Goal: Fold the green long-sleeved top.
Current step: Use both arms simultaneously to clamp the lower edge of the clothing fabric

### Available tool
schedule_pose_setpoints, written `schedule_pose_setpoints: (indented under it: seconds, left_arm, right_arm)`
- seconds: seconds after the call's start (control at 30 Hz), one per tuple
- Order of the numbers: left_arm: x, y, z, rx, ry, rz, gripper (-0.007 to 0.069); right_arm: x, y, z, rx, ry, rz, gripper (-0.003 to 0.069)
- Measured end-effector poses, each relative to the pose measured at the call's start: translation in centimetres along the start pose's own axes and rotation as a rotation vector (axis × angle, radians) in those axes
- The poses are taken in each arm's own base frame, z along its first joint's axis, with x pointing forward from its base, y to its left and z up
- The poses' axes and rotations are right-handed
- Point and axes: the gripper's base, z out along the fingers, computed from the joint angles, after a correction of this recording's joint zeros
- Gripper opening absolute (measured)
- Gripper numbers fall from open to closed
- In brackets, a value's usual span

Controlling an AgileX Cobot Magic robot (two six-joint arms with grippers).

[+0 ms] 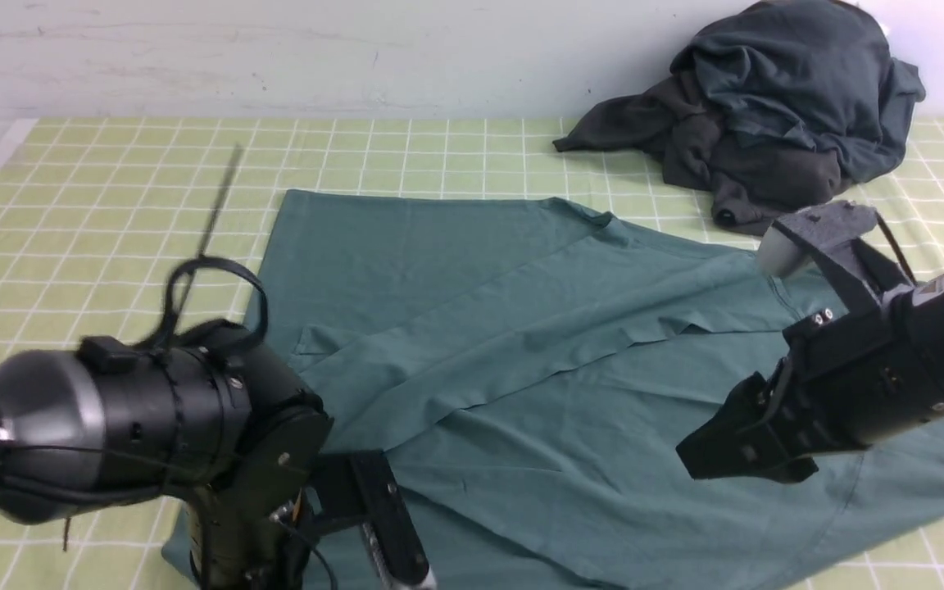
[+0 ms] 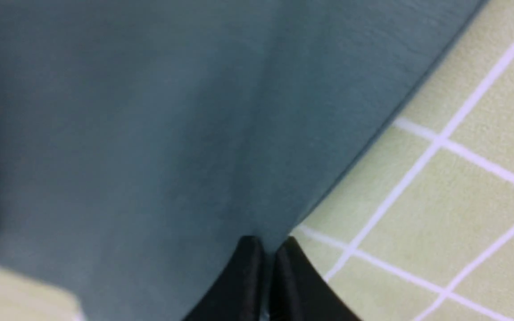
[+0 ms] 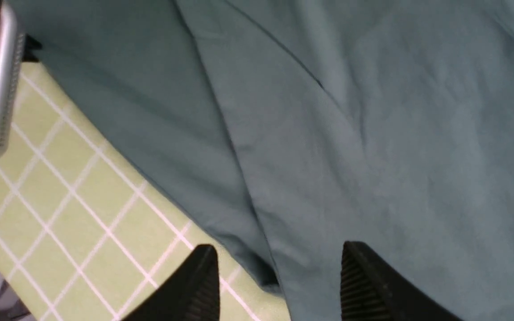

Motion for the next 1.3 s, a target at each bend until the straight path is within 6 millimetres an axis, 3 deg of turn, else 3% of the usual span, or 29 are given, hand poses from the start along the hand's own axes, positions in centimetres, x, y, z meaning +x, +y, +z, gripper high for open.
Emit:
schedule_pose_setpoints:
  seconds: [0.2, 0.4, 0.47, 0.57, 0.6, 0.7, 0.87, 1.17, 1.3]
  left_arm:
    - [0.8, 1.0, -3.4, -0.130, -0.107, -0.133, 0.0006]
    - [1.3, 1.5, -4.7, -0.202, -0.164, -0.259, 0.0006]
    - [1.4, 1.6, -4.7, -0.219, -0.168, -0.276, 0.0006]
    - [1.3, 1.7, -4.8, -0.225, -0.177, -0.295, 0.0006]
    - [1.3, 1.7, -4.8, -0.225, -0.177, -0.295, 0.0006]
    - [1.3, 1.7, -4.8, -0.217, -0.180, -0.312, 0.0006]
    - [1.3, 1.5, -4.7, -0.198, -0.183, -0.326, 0.0006]
    - [1.2, 1.4, -4.7, -0.183, -0.186, -0.336, 0.0006]
    - [1.2, 1.4, -4.7, -0.181, -0.189, -0.337, 0.0005]
  right_arm:
    - [-0.6, 1.7, -2.2, -0.034, -0.147, -0.244, 0.0270]
    - [0.1, 0.3, -1.6, 0.087, -0.026, -0.486, 0.0217]
    - [0.7, -1.5, -0.6, 0.175, 0.118, -0.578, 0.0235]
    - [1.6, -4.0, 1.3, 0.244, 0.322, -0.576, 0.0314]
    - [1.7, -4.2, 1.4, 0.246, 0.335, -0.581, 0.0314]
    - [2.6, -6.2, 3.2, 0.277, 0.506, -0.567, 0.0402]
    - [3.4, -7.8, 4.9, 0.281, 0.631, -0.593, 0.0426]
    - [6.0, -9.3, 8.2, 0.261, 0.680, -0.691, 0.0330]
    - [6.3, -9.7, 8.5, 0.321, 0.650, -0.670, 0.0186]
